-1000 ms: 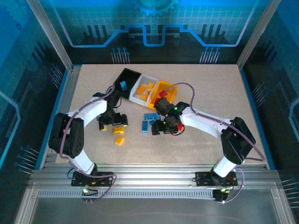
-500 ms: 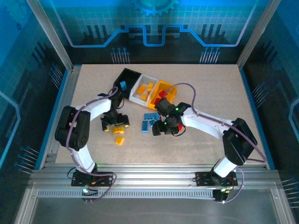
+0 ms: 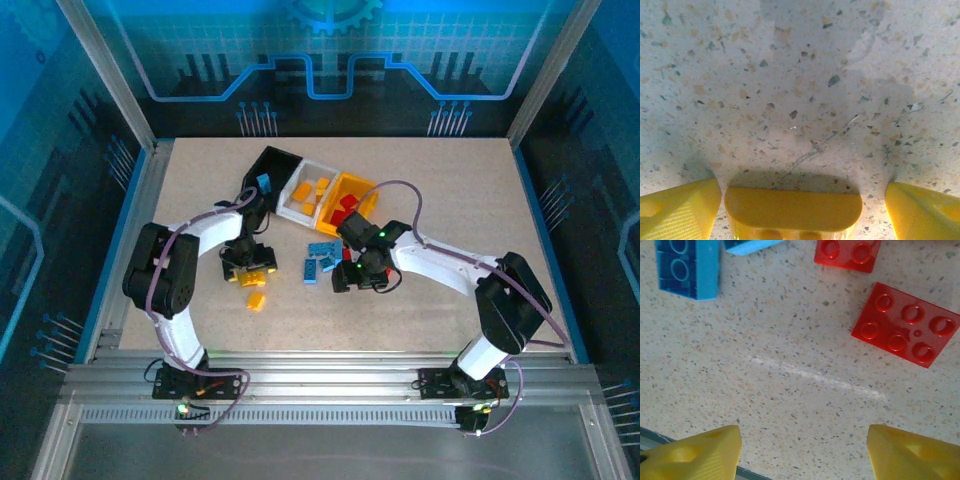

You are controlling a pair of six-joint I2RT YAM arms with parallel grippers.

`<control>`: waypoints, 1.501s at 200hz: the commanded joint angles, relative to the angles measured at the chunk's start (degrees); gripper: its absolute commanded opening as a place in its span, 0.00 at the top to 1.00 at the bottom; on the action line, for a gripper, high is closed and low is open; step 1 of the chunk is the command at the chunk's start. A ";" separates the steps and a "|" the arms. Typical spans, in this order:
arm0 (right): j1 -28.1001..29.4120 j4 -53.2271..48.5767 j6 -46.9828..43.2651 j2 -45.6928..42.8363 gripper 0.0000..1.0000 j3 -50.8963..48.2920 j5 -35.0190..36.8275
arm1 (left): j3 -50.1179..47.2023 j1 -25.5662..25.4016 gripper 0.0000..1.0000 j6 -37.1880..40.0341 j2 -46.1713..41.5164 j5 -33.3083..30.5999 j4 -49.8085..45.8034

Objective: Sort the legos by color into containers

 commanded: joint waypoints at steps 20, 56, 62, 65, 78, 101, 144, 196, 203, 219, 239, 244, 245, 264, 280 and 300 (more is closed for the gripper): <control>-0.35 1.27 0.39 -1.10 0.31 -1.35 -0.87 | -3.40 -1.05 0.13 -0.73 -2.43 0.37 -1.83; 0.16 2.07 0.70 -0.75 0.31 -1.71 -1.15 | -5.11 -1.34 0.13 -1.24 -4.60 0.72 -1.80; 0.25 2.17 0.79 -0.80 0.31 -1.71 -1.08 | -5.33 -1.34 0.13 -1.33 -4.67 0.72 -1.62; 0.27 2.14 0.78 -0.76 0.31 -1.69 -1.07 | -5.46 -1.34 0.13 -1.34 -4.63 0.79 -1.50; 0.41 2.03 0.76 -0.92 0.31 -1.85 -0.98 | -5.76 -1.43 0.15 -1.40 -4.26 1.27 -1.14; 0.54 1.85 0.83 -1.54 0.31 -2.37 -0.64 | -6.09 -1.83 0.20 -1.51 -3.97 1.34 -0.28; 0.57 1.21 0.62 -2.75 0.31 -2.86 -0.03 | -5.53 -1.85 0.38 -1.31 -3.91 1.80 0.03; -0.09 -0.02 -0.42 -4.29 0.31 -2.83 0.83 | 0.76 -1.64 0.38 -1.32 -9.39 3.80 -3.36; -0.40 -0.09 -0.43 -4.80 0.31 -2.98 0.79 | 2.80 -1.61 0.38 -1.51 -9.75 5.04 -3.38; -1.36 -0.28 -0.44 -6.25 0.31 -3.39 0.63 | 8.26 -1.39 0.38 -2.47 -8.93 7.99 -3.44; -2.71 -0.80 -0.37 -8.29 0.31 -4.23 0.57 | 16.35 -1.05 0.38 -4.82 -5.36 12.05 -2.71; -3.09 -0.89 -0.38 -8.76 0.31 -4.48 0.44 | 18.50 -1.08 0.38 -5.42 -4.13 12.97 -2.40; -3.19 -0.90 -0.37 -8.84 0.31 -4.51 0.43 | 18.97 -1.04 0.38 -5.52 -3.78 13.13 -2.32; -4.54 -1.31 -0.53 -10.95 0.31 -5.62 0.25 | 27.47 -0.99 0.38 -7.62 1.82 15.27 -1.36; -5.95 -1.86 -0.86 -12.36 0.31 -6.59 0.13 | 35.51 -0.99 0.38 -9.08 7.45 16.03 -1.19; -7.95 -2.54 -1.53 -14.02 0.31 -7.53 -0.02 | 44.13 -1.08 0.39 -10.97 14.58 17.28 -1.27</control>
